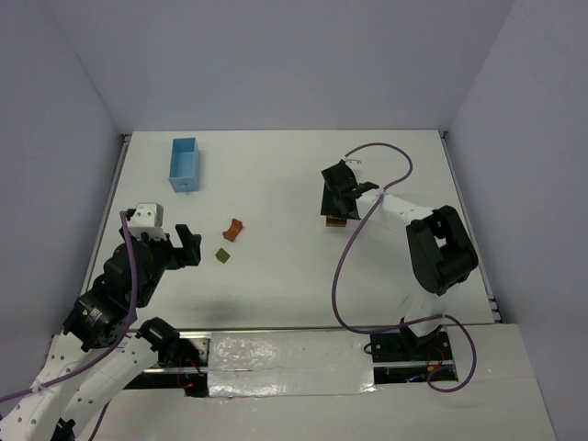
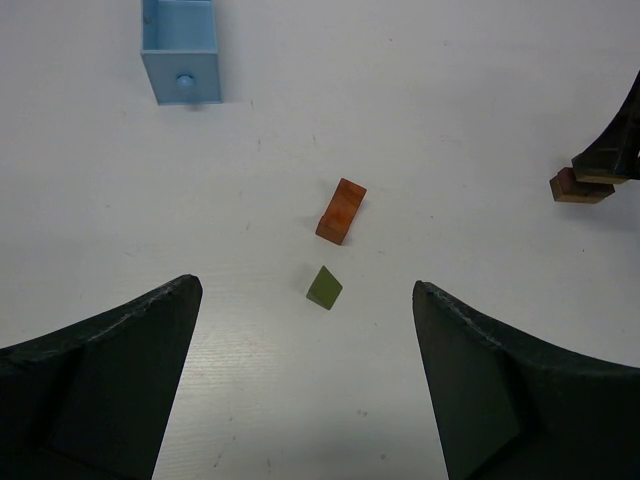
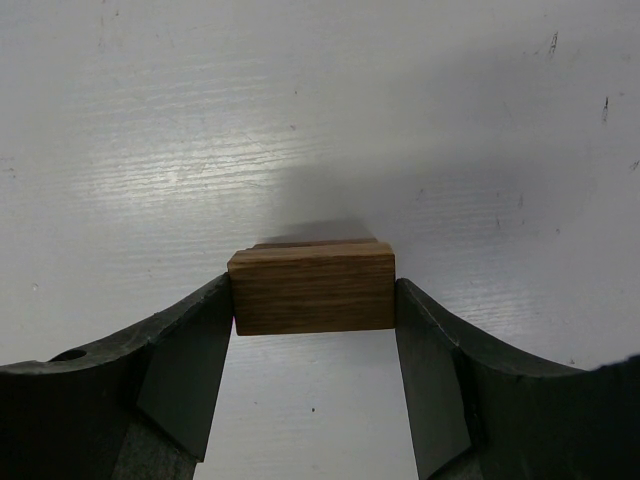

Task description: Build the wood block tower

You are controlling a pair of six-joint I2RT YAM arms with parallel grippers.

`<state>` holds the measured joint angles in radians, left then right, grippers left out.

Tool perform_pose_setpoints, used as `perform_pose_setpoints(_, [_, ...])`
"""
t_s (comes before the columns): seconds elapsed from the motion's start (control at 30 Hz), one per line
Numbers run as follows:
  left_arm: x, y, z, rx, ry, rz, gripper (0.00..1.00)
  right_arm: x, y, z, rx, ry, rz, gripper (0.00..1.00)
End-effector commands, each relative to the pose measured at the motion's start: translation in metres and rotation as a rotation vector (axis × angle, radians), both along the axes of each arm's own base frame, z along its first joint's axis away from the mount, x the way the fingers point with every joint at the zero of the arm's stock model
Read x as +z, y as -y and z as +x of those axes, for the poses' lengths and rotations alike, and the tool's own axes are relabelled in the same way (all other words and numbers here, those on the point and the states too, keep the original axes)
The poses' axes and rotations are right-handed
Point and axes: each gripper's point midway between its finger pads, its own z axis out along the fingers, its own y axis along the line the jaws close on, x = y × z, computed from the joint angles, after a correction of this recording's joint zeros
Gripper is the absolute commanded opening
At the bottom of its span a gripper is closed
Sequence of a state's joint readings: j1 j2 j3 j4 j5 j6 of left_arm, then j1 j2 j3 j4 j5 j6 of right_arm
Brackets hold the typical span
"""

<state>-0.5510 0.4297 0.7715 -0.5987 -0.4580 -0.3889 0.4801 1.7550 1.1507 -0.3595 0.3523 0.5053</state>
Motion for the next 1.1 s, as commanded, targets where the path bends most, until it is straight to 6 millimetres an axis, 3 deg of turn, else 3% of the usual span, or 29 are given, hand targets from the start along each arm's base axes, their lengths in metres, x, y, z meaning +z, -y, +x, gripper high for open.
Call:
perform_pose_setpoints(0.0, [0.0070, 0.0014, 0.0041, -0.007, 0.033, 0.005, 1.00, 0.0013, -0.0030, 0.0030, -0.005, 0.023, 0.005, 0.53])
perform_pose_setpoints(0.63, [0.0075, 0.0017, 0.0036, -0.010, 0.035, 0.002, 1.00, -0.0052, -0.0060, -0.0006, 0.005, 0.005, 0.002, 0.59])
perform_pose_setpoints(1.07, [0.0074, 0.0025, 0.0034, -0.015, 0.035, 0.003, 0.99, -0.0045, -0.0075, 0.0002, 0.015, 0.002, -0.006, 0.74])
